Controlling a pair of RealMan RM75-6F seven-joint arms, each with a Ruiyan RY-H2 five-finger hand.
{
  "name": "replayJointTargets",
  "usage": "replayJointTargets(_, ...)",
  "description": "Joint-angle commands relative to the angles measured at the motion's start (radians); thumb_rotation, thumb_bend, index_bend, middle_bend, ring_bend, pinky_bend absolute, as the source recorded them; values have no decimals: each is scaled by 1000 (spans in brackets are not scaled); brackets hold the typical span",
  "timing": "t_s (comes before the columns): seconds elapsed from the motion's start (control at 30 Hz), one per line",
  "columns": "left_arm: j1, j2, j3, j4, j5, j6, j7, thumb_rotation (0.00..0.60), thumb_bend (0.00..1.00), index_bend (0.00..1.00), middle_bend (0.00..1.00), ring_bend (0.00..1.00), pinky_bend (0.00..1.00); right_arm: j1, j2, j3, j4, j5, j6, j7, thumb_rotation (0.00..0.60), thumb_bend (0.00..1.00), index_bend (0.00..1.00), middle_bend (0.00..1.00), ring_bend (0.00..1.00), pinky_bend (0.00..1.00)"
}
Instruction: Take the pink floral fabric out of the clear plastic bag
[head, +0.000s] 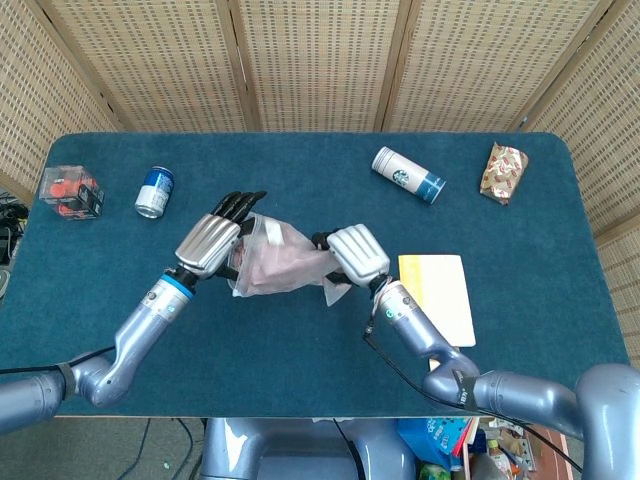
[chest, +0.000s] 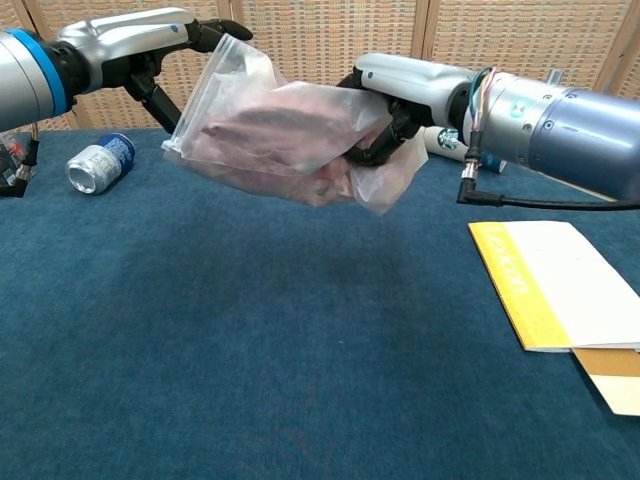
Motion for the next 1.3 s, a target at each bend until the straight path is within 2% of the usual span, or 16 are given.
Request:
replayJointTargets(0.03,-10,-14,4,9,-3,4,13,600,100,341,0,0,0,2,-3,5,-3,8,-5,4,600,928,593,624,563,682)
replayJointTargets(0.33,-34,-51,19,27,-4,20,52,600,100,352,0,0,0,9,-3,17,-28,21,-14,10,600,945,593,624,563,682)
replayJointTargets(0.43,-39,-55,23,27,-10,19,66,600,146,421,0,0,0,11,-2,18,-35,22,-14,5,600,946,593,624,563,682)
replayJointTargets(0.6,-46,-61,31,29,-27,23,95,600,365,638,0,0,0,10,3,17,-45,26,-11,-4,600,953,593,625,563,682)
replayJointTargets(0.7,-47,-62,33,30,-35,27,103,600,417,706,0,0,0,8,6,15,-49,26,-9,-8,600,961,593,624,563,682)
replayJointTargets(1.0,-49,-64,40,31,-47,36,111,600,425,729,0,0,0,3,15,-2,-53,15,-12,-14,600,962,593,614,563,682)
replayJointTargets(1.1,-48,-61,44,26,-61,25,100,600,426,733,0,0,0,1,28,-15,-63,6,-30,-7,600,947,579,554,551,682)
replayJointTargets(1.13,-47,-60,45,25,-64,23,98,600,426,733,0,0,0,1,34,-18,-67,4,-38,-4,600,861,544,509,530,677)
replayJointTargets(1.17,-46,-59,47,25,-69,20,93,600,426,733,0,0,0,2,43,-24,-73,3,-52,-1,600,715,480,445,495,661)
replayJointTargets(1.23,-42,-63,50,30,-77,16,76,600,426,733,0,0,0,1,68,-38,-92,8,-85,4,600,176,202,188,303,526)
replayJointTargets(1.27,-41,-66,52,35,-79,14,71,600,426,733,0,0,0,1,82,-44,-103,14,-100,4,600,70,119,112,223,455)
replayJointTargets(1.3,-41,-70,54,41,-80,13,67,600,426,733,0,0,0,0,95,-50,-115,24,-115,-1,600,10,44,37,112,341)
